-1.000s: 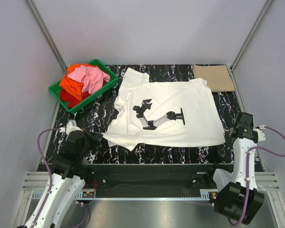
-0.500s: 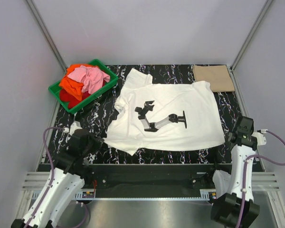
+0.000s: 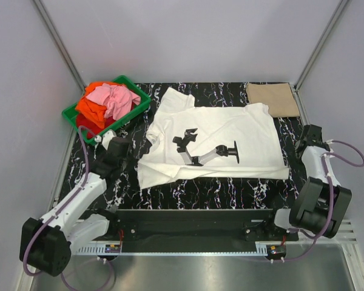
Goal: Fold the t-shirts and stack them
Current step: Fold the tshirt
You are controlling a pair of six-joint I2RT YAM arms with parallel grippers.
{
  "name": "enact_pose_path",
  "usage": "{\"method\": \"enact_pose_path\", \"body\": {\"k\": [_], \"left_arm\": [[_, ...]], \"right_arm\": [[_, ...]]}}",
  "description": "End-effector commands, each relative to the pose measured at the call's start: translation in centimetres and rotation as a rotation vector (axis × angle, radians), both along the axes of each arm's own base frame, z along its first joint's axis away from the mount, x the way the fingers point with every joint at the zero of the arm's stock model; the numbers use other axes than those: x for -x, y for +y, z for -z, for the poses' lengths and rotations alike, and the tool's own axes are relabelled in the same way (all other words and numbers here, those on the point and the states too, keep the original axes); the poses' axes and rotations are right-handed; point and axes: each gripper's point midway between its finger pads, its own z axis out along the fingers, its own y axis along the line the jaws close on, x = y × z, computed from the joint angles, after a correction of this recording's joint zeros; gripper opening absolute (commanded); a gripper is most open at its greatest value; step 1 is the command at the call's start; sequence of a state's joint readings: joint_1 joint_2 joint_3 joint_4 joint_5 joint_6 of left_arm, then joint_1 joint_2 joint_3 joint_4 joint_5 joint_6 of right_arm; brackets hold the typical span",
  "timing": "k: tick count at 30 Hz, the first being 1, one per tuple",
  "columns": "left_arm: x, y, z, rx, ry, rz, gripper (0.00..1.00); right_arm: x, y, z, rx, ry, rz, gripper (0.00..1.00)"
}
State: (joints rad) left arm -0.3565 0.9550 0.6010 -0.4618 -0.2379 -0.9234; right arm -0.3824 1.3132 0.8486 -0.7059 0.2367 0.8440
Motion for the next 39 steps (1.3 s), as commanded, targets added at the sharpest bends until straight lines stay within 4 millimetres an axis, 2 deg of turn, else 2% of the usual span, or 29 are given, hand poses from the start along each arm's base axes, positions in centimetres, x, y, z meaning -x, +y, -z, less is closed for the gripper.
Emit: {"method": "enact_pose_path", "body": {"k": [1,6,9,13,15,16,17,19,20,22,25,27,29,32,35,38,39], "left_arm": [[-4.1,0.3,-3.8,-0.056,-0.148,-0.025,0.0],[-6.1,0.2,-3.4,-0.122,-0.111,-0.008,0.0],[-6.9,-0.1,-3.0,-0.137,-0.088,0.0,0.0],[-7.1,-0.6,-3.1,-0.142,-0.089,0.033,0.0],[-7.0,-0.9,-3.0,-0.126,-0.09,0.046,0.0],[-6.8,-1.2,-2.9,-0.114,-0.089,0.058,0.0],[-6.7,-1.5,-2.8,-0.1,-0.086,0.069,0.0],[-6.2,-2.8,-2.5,-0.07,-0.082,0.119,0.0],[-6.0,-3.2,-2.3,-0.067,-0.075,0.134,0.0],[-5.0,-4.3,-1.5,-0.053,-0.057,0.171,0.0],[-3.6,-5.6,-0.2,-0.042,-0.026,0.202,0.0],[-3.0,-6.0,0.8,-0.041,0.0,0.208,0.0],[-2.6,-6.2,1.6,-0.042,0.021,0.216,0.0],[-3.1,-6.0,1.3,-0.067,0.014,0.215,0.0],[-4.5,-5.6,0.1,-0.094,-0.017,0.191,0.0],[-6.8,-5.4,-1.1,-0.104,-0.043,0.169,0.0],[-7.9,-5.9,-1.3,-0.096,-0.043,0.182,0.0]], "right_arm": [[-2.3,-1.3,-0.2,0.043,-0.018,-0.068,0.0],[-5.9,-0.4,0.1,0.001,-0.083,-0.273,0.0],[-6.6,-0.3,0.3,-0.009,-0.095,-0.293,0.0],[-6.2,-0.7,0.6,0.004,-0.08,-0.266,0.0],[-5.3,-1.7,0.7,0.055,-0.04,-0.228,0.0],[-4.8,-2.4,0.1,0.087,-0.029,-0.199,0.0],[-3.0,-3.7,-0.2,0.126,0.033,-0.136,0.0],[-1.8,-5.5,-2.4,0.179,0.023,-0.064,0.0],[-0.5,-6.7,-3.1,0.182,0.024,-0.004,0.0],[0.8,-7.7,-5.1,0.203,-0.035,0.064,0.0],[3.1,-8.6,-6.1,0.216,-0.066,0.152,0.0],[3.6,-8.5,-6.0,0.21,-0.072,0.179,0.0],[2.9,-7.7,-5.7,0.161,-0.099,0.151,0.0],[1.9,-6.1,-4.9,0.081,-0.149,0.11,0.0],[1.1,-4.6,-4.3,0.029,-0.219,0.065,0.0],[0.6,-3.4,-3.9,-0.013,-0.272,0.031,0.0],[0.2,-2.8,-3.8,-0.036,-0.297,0.015,0.0]]}}
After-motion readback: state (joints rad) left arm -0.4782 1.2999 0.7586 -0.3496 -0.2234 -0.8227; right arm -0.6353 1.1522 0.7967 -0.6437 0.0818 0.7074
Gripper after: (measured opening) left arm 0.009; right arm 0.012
